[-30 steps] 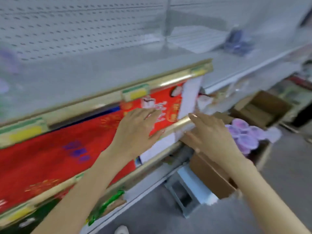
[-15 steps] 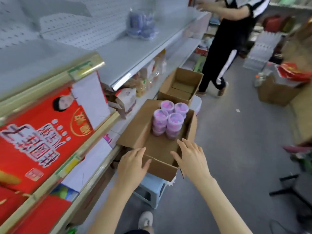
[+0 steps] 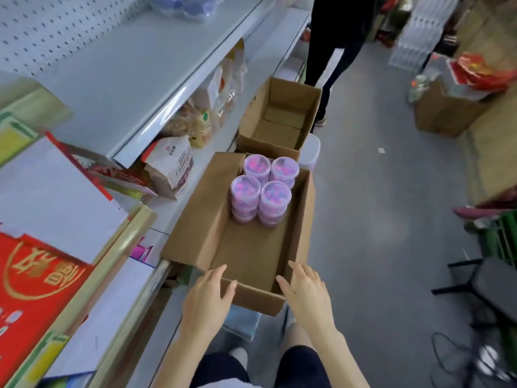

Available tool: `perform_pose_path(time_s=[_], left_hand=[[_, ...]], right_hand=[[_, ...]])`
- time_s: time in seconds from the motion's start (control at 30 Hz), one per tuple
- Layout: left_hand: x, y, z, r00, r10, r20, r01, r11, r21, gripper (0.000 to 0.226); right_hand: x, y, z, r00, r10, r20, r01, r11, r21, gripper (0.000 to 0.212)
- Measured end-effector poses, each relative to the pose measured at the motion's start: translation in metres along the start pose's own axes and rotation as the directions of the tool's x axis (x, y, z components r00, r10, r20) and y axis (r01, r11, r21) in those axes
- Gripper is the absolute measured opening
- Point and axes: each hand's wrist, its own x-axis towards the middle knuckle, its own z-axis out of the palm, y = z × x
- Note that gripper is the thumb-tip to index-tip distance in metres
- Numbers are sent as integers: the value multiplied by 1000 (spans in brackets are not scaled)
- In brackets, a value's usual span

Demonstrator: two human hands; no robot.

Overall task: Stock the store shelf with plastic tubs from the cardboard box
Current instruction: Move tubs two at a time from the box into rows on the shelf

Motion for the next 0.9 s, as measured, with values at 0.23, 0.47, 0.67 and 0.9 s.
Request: perform_pose_path(time_s=[0.23, 0.47, 0.67, 0.9], left_hand=[[77, 13, 50, 950, -290, 116, 296, 955, -36, 51], [161, 51, 103, 784, -561, 264, 619, 734, -280, 45], [249, 72, 136, 714, -673, 193, 668, 573, -475, 35], [325, 63, 171, 590, -744, 315, 636, 188, -748, 56]], right_hand=[[107, 28, 19, 920, 137, 367, -230, 948, 221, 52], [236, 54, 16, 781, 238, 578, -496, 798, 342, 40], [309, 70, 51, 649, 292, 702, -664, 668, 337, 36], [349, 74, 80, 485, 279, 829, -849, 376, 371, 31]])
